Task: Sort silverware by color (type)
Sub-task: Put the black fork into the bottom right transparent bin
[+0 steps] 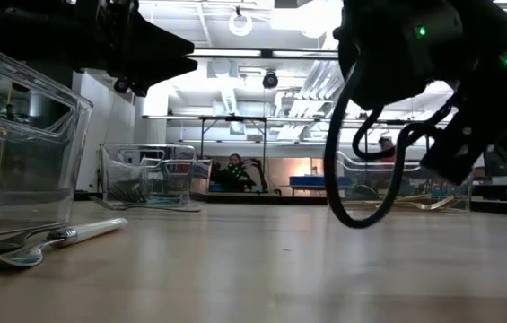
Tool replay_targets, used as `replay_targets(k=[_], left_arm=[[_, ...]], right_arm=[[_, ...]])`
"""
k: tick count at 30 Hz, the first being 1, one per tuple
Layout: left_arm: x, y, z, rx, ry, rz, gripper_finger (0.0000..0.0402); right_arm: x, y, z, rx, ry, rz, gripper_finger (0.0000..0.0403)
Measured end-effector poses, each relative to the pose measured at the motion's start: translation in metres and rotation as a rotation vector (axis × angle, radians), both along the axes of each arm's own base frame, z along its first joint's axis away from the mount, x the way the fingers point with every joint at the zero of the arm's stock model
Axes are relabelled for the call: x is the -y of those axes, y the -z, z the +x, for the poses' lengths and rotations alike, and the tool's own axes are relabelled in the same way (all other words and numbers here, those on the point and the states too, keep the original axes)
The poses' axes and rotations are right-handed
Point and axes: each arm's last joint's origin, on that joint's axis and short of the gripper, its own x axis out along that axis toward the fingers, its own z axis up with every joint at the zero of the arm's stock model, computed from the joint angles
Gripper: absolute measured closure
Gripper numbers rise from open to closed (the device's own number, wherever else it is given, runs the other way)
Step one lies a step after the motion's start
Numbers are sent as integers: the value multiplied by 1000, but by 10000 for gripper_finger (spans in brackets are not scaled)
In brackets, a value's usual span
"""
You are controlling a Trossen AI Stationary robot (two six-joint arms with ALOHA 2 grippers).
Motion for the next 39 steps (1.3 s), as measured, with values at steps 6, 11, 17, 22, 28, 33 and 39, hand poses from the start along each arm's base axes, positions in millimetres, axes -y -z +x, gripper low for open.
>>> replay_targets(k=[6,11,17,22,28,33,39], left_arm=[[0,0,0,1,0,0,215],[0,0,0,2,0,0,215],[0,0,0,2,0,0,215],[0,0,0,2,0,0,215],[0,0,0,2,0,0,215],[0,0,0,2,0,0,215],[0,0,0,2,0,0,215]], right_arm=[[-2,3,6,97,-55,25,403],[-1,3,8,170,-176,14,403],[0,3,9,229,-326,34,403],[2,2,8,247,-446,33,403],[15,1,4,167,-483,-91,403],[29,2,7,162,-518,-194,403],[46,2,15,189,-549,-258,403]])
